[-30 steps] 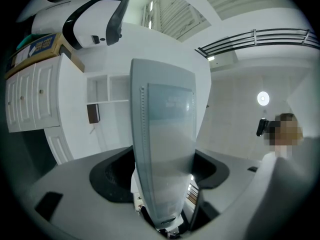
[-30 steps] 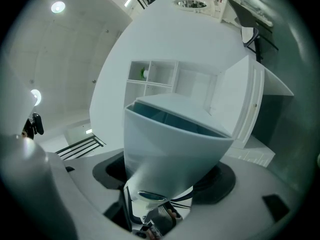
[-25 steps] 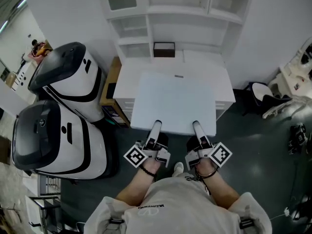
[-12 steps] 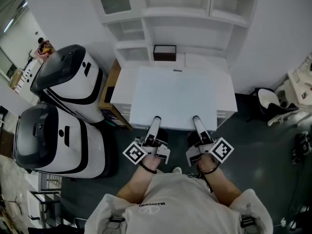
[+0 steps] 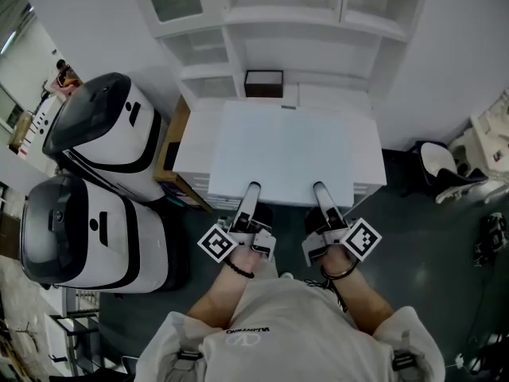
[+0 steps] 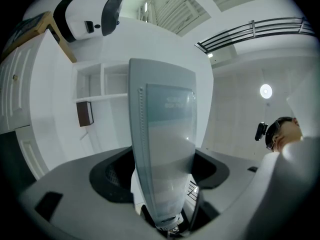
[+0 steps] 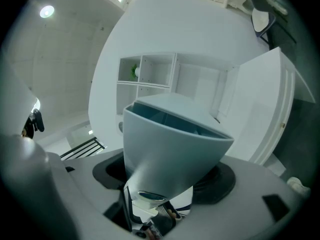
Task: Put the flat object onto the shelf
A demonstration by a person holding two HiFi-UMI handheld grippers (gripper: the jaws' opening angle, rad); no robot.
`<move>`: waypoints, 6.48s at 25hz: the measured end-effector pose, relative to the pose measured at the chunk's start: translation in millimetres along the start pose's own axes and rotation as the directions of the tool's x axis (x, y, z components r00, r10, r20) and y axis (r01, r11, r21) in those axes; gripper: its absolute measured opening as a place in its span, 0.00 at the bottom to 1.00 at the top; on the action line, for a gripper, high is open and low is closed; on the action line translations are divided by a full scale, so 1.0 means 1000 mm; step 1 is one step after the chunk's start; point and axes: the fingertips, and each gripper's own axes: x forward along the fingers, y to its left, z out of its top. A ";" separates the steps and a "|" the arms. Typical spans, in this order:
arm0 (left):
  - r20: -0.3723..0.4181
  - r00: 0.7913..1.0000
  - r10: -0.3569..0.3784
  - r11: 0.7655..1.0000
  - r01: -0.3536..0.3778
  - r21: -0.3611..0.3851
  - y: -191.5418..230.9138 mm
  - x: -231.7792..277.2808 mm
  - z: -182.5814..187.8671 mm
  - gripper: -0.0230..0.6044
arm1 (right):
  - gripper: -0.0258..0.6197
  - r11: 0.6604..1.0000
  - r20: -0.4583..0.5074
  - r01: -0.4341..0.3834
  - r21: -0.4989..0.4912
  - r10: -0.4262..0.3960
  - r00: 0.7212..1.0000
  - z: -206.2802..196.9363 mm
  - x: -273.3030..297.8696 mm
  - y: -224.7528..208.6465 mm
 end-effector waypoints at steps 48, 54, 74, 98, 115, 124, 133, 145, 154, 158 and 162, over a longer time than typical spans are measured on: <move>-0.025 0.985 -0.171 0.985 0.170 -0.040 0.089 0.340 0.171 0.56 | 0.58 0.976 0.054 -0.078 -0.204 0.091 0.994 0.173 0.348 0.019; -0.005 0.991 -0.133 0.990 0.132 -0.040 0.099 0.374 0.177 0.56 | 0.58 0.984 0.033 -0.055 -0.172 0.061 0.998 0.198 0.377 0.009; 0.049 0.998 -0.048 0.998 0.050 -0.048 0.130 0.455 0.196 0.56 | 0.59 0.997 0.025 0.014 -0.082 -0.012 1.000 0.253 0.452 -0.015; 0.041 0.997 -0.065 0.998 0.065 0.000 0.132 0.481 0.200 0.63 | 0.62 0.998 -0.011 -0.031 -0.061 0.031 0.999 0.263 0.470 -0.012; -0.119 0.992 0.049 0.648 0.059 0.759 0.099 0.400 0.198 0.07 | 0.15 0.665 0.096 0.047 -0.745 0.037 0.995 0.237 0.377 0.032; -0.132 0.972 0.196 0.409 0.042 0.912 0.102 0.434 0.194 0.04 | 0.06 0.599 0.103 0.112 -0.793 -0.049 0.993 0.235 0.414 0.015; -0.116 0.971 0.211 0.433 0.013 0.901 0.118 0.454 0.202 0.04 | 0.06 0.614 0.142 0.152 -0.775 -0.065 0.988 0.250 0.437 0.005; -0.108 0.971 0.212 0.469 -0.004 0.883 0.134 0.476 0.215 0.04 | 0.06 0.619 0.171 0.180 -0.764 -0.074 0.982 0.260 0.464 -0.002; -0.113 0.971 0.209 0.461 0.004 0.887 0.139 0.490 0.211 0.04 | 0.06 0.646 0.176 0.177 -0.742 -0.068 0.982 0.274 0.473 -0.005; -0.103 0.975 0.196 0.467 0.000 0.884 0.137 0.488 0.213 0.04 | 0.06 0.646 0.178 0.185 -0.740 -0.078 0.981 0.276 0.469 -0.007; -0.094 0.985 0.146 0.442 0.021 0.897 0.121 0.471 0.220 0.04 | 0.06 0.636 0.186 0.174 -0.752 -0.048 0.981 0.271 0.446 0.001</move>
